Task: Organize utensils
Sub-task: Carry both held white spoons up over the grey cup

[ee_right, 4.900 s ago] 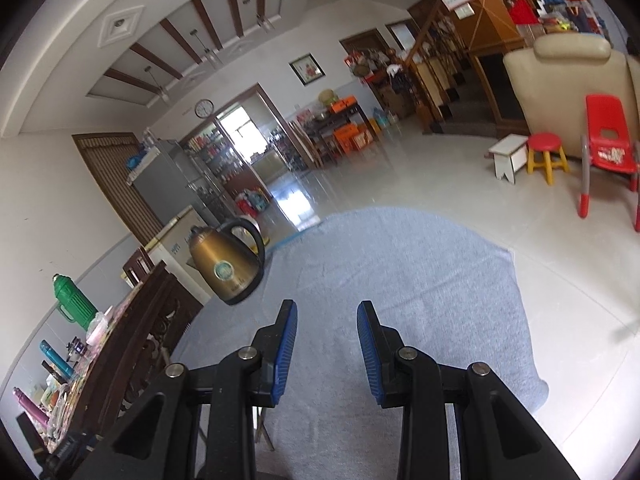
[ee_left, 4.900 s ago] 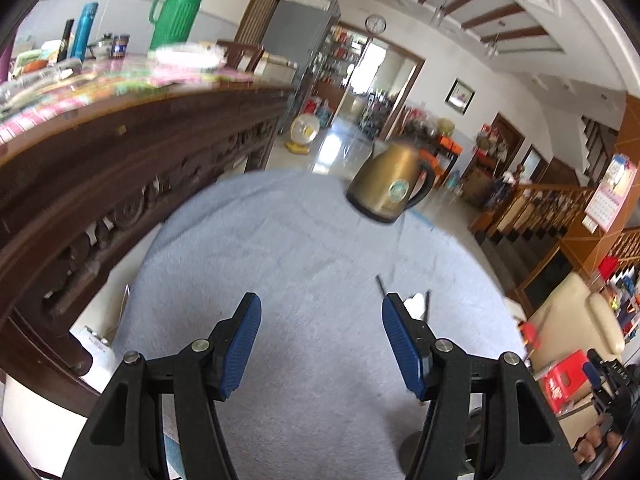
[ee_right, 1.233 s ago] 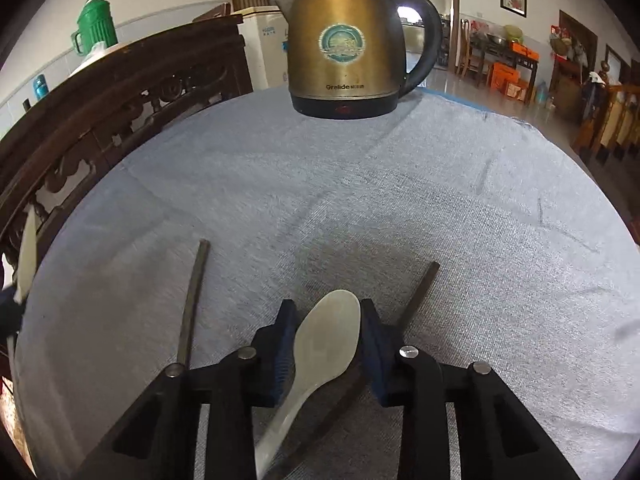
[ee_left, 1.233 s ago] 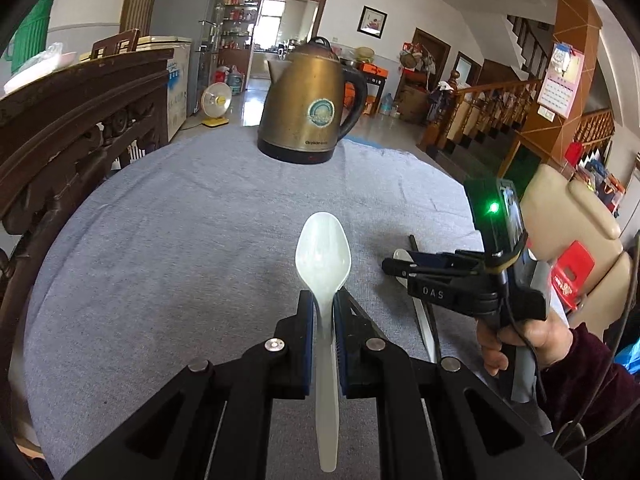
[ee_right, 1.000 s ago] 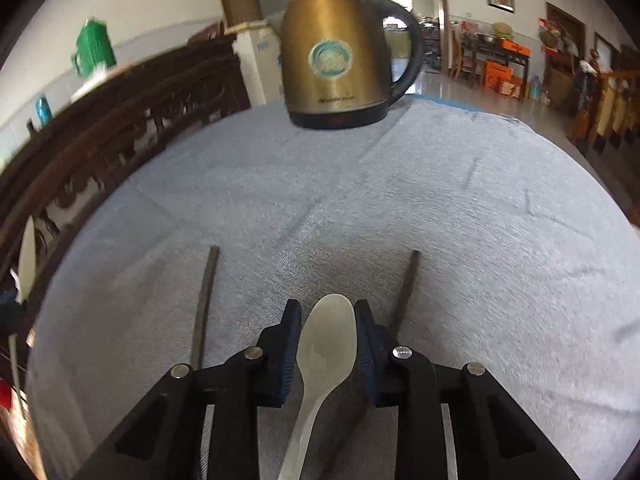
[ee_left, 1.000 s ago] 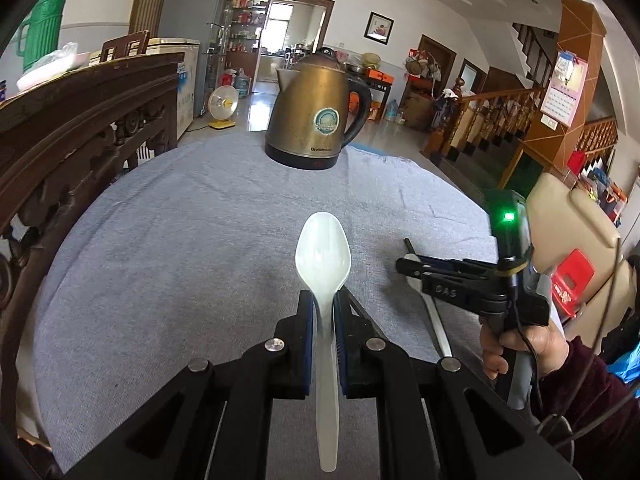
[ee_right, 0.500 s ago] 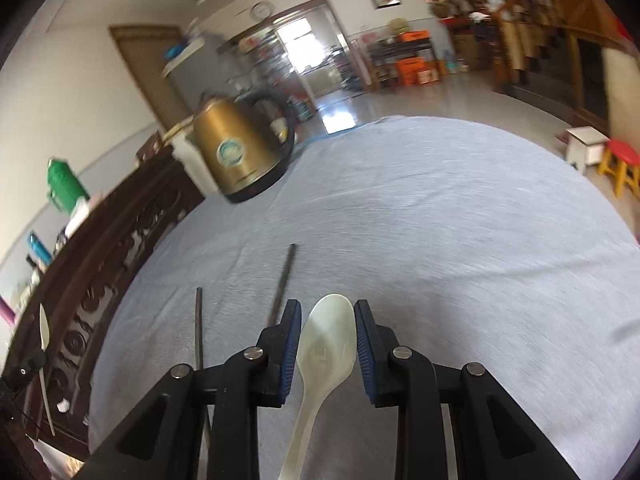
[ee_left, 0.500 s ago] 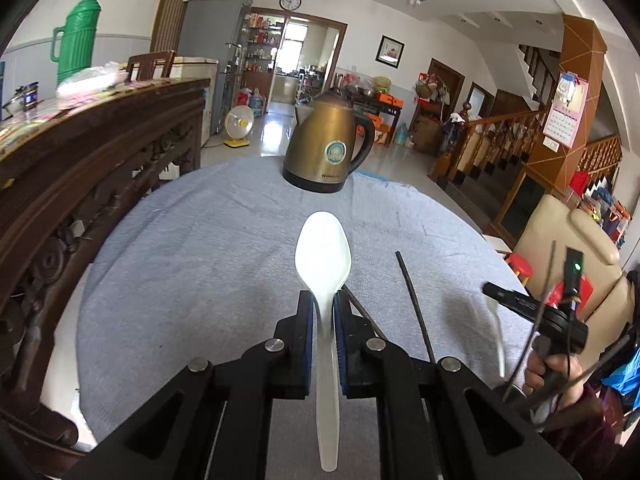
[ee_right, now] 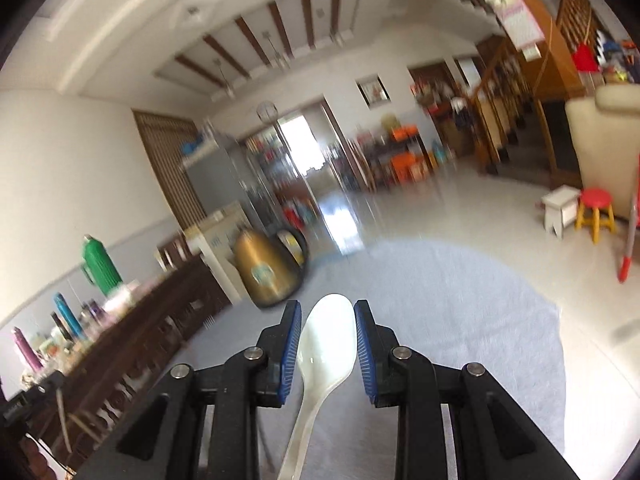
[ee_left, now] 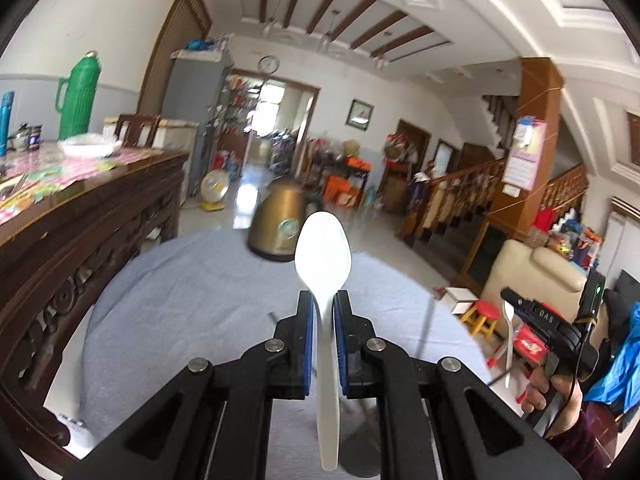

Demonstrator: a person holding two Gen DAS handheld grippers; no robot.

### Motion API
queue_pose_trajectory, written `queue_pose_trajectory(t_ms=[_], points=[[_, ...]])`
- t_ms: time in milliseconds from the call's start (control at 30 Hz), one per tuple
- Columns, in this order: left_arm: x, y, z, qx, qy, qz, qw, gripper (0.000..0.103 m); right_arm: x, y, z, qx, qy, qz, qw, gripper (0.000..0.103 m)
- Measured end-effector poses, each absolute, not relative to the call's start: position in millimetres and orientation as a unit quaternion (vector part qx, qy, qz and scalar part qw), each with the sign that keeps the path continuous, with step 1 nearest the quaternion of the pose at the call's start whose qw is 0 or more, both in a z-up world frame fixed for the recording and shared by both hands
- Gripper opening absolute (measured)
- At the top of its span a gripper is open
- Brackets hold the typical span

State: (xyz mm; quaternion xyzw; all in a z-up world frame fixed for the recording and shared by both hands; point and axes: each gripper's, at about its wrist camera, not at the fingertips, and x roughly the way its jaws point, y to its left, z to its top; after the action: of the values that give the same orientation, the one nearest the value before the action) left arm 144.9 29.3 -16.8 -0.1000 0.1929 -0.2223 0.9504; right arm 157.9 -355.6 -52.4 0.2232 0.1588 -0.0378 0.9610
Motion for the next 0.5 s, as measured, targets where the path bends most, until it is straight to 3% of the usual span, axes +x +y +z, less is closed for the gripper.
queue_pose_trajectory(t_ms=[233, 500], points=[[128.0, 12.8, -4.4, -0.118, 0.179, -0.274, 0.938, 0.011, 149.0, -304.4, -8.1, 0.205, 0.097, 0.025, 0.974, 0.029], [126.8, 9.6, -6.1, -0.137, 0.186, -0.297, 0.926, 0.011, 176.6, -245.2, -30.5, 0.18, 0.118, 0.054, 0.975, 0.029]])
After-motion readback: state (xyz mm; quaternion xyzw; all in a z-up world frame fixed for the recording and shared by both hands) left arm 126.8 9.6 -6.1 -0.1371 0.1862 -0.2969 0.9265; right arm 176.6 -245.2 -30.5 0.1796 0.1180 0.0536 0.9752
